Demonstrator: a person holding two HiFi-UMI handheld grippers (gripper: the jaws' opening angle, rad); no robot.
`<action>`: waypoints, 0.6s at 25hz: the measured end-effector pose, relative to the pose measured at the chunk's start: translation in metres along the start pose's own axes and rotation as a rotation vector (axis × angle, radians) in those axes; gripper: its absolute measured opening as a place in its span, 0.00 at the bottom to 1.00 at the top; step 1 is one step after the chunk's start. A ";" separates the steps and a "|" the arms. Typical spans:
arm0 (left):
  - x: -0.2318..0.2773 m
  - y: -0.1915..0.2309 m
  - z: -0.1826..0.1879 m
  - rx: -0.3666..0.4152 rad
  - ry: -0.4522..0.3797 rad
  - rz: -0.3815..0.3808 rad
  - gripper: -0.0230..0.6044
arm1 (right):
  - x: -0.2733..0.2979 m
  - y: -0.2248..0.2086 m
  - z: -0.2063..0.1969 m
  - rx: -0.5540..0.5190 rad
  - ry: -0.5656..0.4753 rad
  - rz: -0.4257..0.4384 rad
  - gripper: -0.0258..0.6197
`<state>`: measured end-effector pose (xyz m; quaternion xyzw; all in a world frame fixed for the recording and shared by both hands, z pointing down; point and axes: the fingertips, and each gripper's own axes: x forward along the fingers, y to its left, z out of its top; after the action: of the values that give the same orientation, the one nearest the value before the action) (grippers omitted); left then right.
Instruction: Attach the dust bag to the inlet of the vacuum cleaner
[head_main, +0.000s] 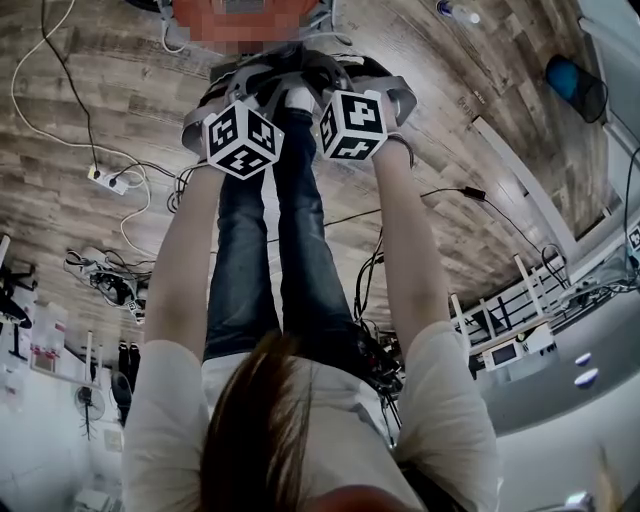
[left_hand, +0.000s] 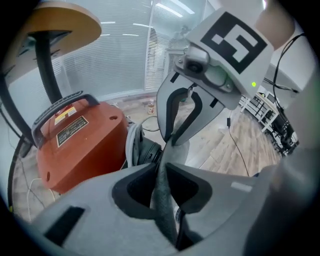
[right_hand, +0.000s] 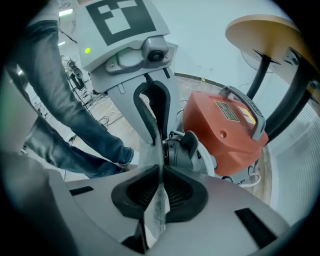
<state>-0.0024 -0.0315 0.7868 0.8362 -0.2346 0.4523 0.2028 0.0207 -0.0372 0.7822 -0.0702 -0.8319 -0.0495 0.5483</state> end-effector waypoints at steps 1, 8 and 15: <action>0.000 0.000 0.000 -0.019 -0.008 0.011 0.15 | 0.000 -0.001 0.000 -0.031 0.007 0.009 0.09; 0.002 0.002 0.003 0.040 0.012 -0.022 0.15 | -0.002 -0.004 -0.001 0.108 -0.042 -0.052 0.10; 0.005 0.002 0.006 0.119 0.032 -0.061 0.16 | -0.001 -0.005 -0.005 0.189 -0.056 -0.088 0.10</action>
<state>0.0026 -0.0372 0.7880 0.8463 -0.1785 0.4721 0.1702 0.0249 -0.0428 0.7827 0.0169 -0.8502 0.0074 0.5261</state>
